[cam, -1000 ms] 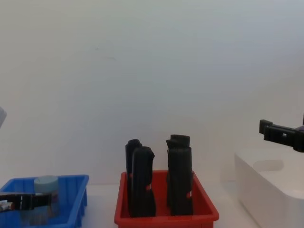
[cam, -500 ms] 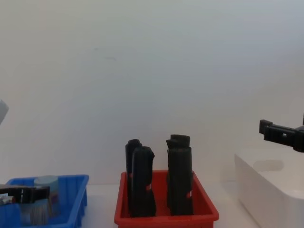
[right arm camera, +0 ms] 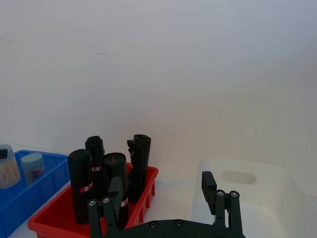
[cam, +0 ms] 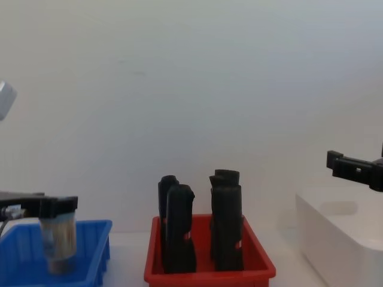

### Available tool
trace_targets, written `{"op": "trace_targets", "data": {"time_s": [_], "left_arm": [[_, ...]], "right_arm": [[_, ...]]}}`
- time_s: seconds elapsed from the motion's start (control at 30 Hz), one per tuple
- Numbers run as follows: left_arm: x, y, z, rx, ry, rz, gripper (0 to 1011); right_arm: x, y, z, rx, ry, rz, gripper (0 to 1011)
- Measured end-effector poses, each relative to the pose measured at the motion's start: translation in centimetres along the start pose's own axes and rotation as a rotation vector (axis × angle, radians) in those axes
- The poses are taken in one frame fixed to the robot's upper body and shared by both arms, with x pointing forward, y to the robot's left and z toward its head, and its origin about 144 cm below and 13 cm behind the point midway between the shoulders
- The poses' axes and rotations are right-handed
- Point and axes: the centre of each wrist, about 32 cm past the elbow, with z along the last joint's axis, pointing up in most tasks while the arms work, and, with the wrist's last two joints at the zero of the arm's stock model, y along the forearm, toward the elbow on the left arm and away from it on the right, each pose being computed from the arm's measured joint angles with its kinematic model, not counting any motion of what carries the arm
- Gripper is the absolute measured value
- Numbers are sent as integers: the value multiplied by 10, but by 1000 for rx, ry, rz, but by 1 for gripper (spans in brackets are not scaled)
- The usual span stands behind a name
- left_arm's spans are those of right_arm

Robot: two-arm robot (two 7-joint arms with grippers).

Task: Pick the cotton swabs from the blue box and place them into the white box.

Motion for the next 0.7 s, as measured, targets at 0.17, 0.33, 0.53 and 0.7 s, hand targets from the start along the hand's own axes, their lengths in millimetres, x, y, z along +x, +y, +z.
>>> {"op": "trace_targets", "data": {"time_s": [0.17, 0.33, 0.53, 0.7], "left_arm": [[-4, 4, 17, -28, -29, -37, 652], [-8, 8, 39, -54, -60, -86, 653], [-12, 11, 60, -64, -82, -137, 652], [-16, 14, 82, -62, -98, -184, 652]], "right_arm": [[0, 0, 0, 0, 0, 0, 1002], [0, 0, 0, 0, 0, 0, 1002], [0, 0, 0, 0, 0, 0, 1002], [0, 0, 0, 0, 0, 0, 1002]]}}
